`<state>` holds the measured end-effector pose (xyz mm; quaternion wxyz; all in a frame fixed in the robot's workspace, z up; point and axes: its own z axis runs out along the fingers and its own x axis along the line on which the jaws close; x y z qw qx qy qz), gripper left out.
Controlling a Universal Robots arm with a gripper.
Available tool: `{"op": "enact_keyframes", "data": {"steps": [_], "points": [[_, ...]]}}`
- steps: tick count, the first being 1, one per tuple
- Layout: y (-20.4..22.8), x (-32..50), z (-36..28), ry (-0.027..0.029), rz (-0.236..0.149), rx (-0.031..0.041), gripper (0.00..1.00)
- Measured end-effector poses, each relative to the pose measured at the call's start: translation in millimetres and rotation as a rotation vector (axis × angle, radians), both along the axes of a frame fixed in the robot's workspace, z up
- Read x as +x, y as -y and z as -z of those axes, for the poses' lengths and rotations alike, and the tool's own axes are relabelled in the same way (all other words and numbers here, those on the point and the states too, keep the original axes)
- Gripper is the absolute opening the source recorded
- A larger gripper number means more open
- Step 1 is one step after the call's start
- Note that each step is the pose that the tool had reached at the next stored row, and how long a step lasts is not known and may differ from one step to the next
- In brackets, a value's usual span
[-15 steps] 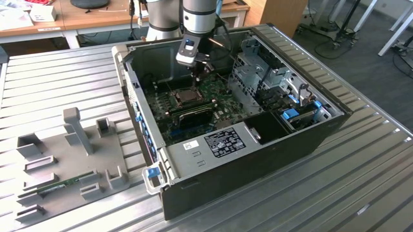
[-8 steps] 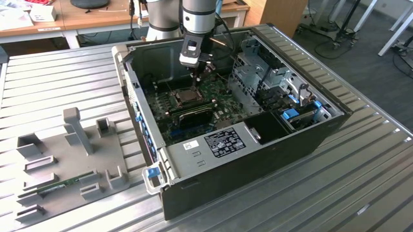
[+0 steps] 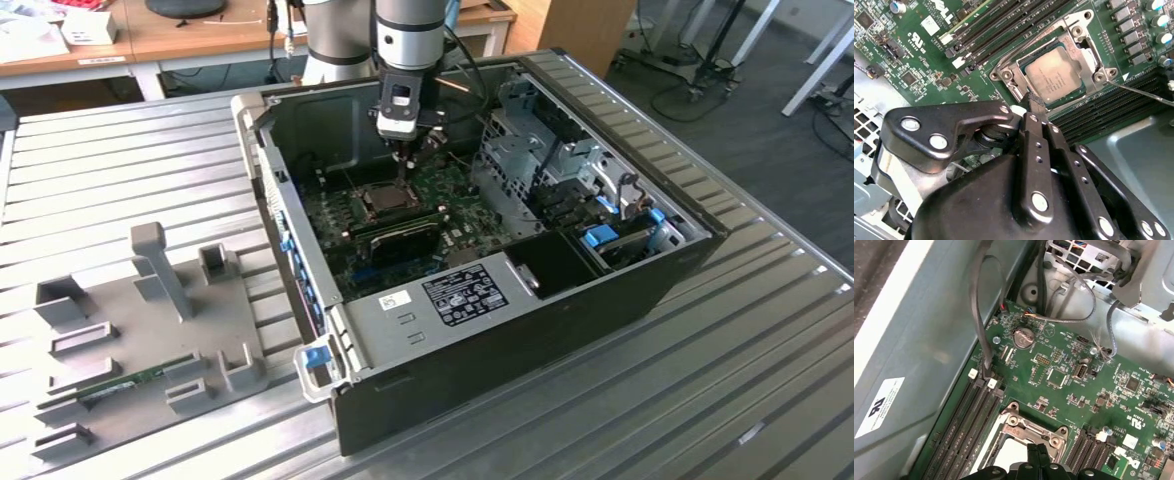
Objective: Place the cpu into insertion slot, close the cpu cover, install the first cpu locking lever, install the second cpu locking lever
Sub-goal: 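Close the cpu cover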
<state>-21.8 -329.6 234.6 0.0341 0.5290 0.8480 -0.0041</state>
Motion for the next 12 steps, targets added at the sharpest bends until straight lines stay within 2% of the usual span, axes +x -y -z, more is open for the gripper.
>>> {"op": "enact_keyframes", "data": {"steps": [6,12], "points": [[0.0,0.0,0.0,0.0,-0.012,0.0,0.11],[0.0,0.0,0.4,0.0,-0.118,-0.0001,0.11]]}}
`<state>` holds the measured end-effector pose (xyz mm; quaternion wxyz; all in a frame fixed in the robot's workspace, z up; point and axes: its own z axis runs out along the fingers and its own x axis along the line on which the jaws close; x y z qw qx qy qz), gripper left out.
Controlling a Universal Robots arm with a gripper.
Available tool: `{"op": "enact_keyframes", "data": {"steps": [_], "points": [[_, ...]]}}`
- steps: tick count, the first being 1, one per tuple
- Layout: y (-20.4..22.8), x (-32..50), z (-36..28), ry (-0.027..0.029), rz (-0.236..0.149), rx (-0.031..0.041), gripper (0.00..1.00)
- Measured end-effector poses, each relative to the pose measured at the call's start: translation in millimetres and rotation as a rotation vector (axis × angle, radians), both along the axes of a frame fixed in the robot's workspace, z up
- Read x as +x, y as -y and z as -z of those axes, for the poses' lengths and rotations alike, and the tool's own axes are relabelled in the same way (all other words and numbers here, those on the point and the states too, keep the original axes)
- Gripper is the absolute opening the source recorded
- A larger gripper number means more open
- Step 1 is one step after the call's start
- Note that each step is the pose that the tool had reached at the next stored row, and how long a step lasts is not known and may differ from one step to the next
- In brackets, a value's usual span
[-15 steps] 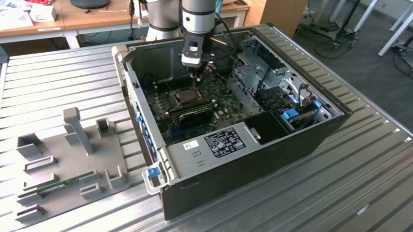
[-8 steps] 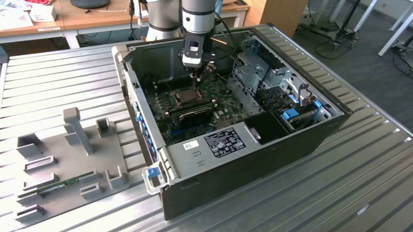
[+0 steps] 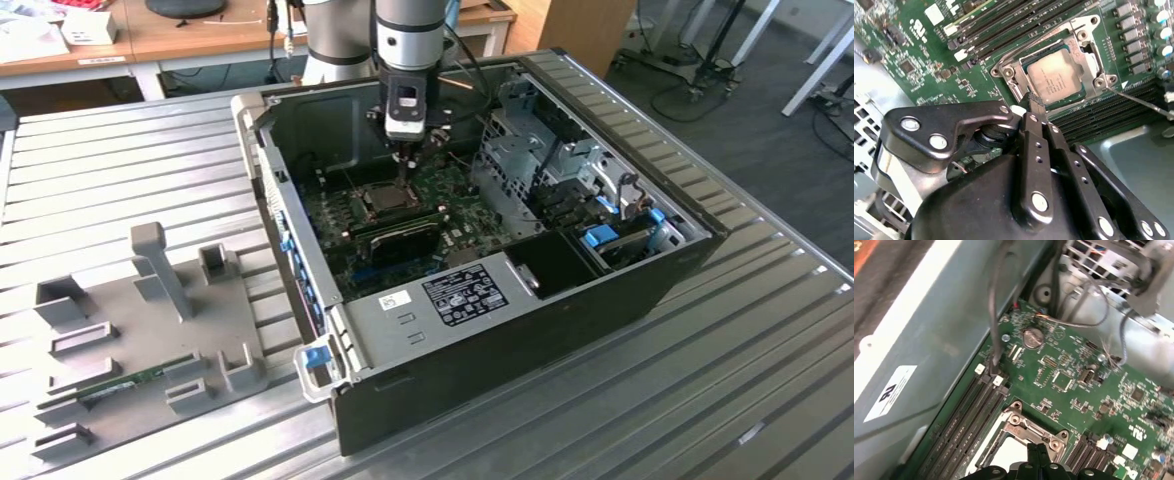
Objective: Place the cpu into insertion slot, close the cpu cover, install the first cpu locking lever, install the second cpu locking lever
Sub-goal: 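Close the cpu cover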
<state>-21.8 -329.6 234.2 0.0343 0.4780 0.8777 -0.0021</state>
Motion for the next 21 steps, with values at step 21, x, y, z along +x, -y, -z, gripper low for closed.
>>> {"op": "enact_keyframes", "data": {"steps": [21], "points": [[0.0,-0.1,2.3,-0.0022,-0.361,-0.0048,0.11]]}}
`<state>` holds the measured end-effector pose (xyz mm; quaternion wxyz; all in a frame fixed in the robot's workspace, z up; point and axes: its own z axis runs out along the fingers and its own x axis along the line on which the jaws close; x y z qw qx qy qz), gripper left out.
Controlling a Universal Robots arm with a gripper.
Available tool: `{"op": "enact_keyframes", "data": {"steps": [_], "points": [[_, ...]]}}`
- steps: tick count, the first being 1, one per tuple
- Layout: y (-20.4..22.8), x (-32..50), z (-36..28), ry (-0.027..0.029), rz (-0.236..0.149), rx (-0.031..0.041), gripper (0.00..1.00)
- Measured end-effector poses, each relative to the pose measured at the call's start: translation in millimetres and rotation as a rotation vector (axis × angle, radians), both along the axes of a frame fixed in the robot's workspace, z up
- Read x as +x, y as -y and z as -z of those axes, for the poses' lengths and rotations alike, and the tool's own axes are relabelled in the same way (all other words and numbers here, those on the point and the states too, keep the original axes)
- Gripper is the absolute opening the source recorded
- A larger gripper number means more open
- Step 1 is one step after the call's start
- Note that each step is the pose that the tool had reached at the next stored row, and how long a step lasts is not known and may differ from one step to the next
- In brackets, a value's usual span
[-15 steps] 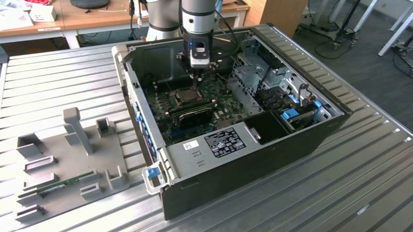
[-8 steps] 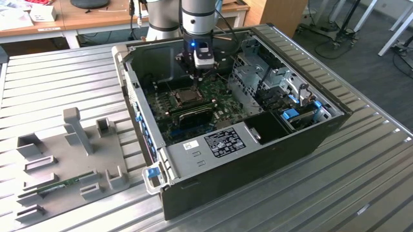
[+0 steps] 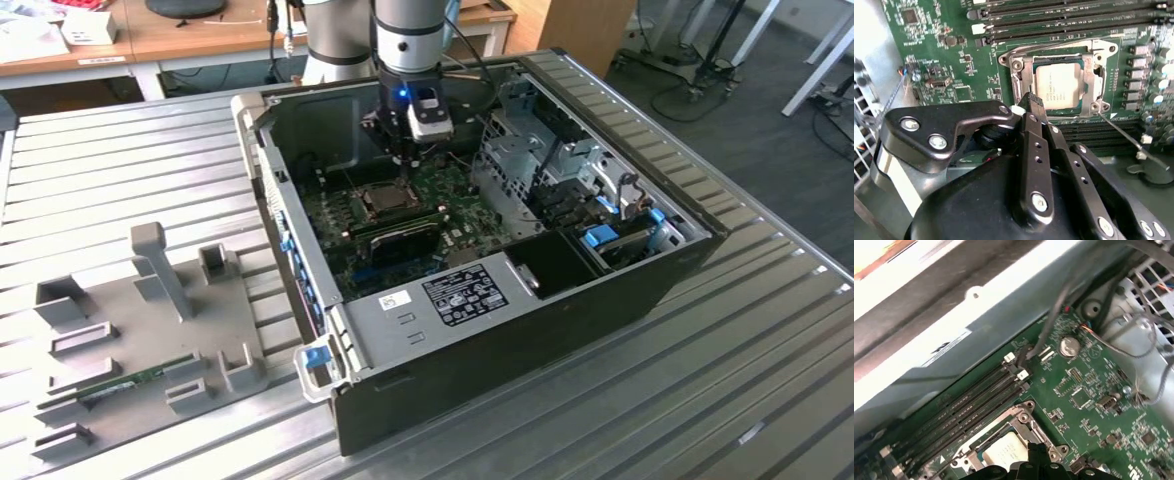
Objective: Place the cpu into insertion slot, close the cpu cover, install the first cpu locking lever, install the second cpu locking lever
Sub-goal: 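Close the cpu cover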
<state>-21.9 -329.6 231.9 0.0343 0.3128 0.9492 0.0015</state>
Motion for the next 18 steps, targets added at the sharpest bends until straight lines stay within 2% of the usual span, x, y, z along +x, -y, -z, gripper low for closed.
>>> {"op": "enact_keyframes", "data": {"steps": [18], "points": [[0.0,0.0,2.3,0.0,-0.323,-0.0002,0.11]]}}
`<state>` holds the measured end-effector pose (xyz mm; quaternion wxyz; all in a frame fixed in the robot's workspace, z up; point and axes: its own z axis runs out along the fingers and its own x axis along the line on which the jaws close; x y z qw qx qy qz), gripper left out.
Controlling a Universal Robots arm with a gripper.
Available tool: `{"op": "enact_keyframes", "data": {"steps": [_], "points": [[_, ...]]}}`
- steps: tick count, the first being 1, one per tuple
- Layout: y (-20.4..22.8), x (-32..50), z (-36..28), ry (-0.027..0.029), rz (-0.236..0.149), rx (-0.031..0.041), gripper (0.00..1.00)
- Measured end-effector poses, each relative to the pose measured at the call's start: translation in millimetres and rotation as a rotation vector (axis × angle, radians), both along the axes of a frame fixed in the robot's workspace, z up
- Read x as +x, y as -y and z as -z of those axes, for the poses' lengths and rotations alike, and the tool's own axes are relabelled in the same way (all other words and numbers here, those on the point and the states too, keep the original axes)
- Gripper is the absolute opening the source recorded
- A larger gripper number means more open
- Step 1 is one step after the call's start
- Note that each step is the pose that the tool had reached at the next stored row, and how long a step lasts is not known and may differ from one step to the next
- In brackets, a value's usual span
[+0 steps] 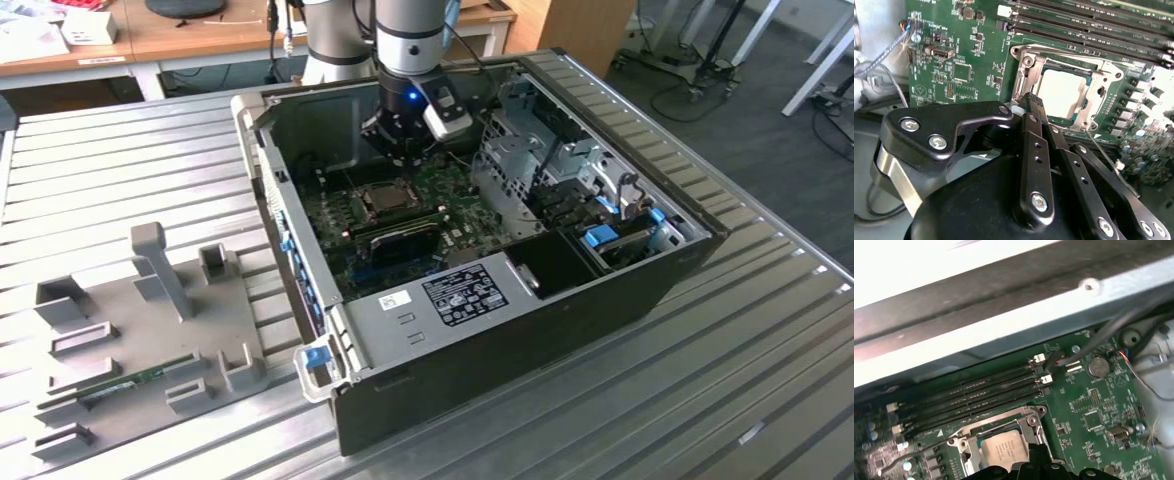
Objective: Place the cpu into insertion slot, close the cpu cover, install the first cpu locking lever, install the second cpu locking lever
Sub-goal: 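Close the cpu cover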
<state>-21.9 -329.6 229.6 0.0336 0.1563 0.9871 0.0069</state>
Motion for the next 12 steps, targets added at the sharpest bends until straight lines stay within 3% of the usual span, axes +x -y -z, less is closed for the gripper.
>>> {"op": "enact_keyframes", "data": {"steps": [7,12], "points": [[0.0,0.0,0.0,0.0,-0.012,0.0001,0.11],[0.0,0.0,0.4,0.0,-0.091,0.0002,0.11]]}}
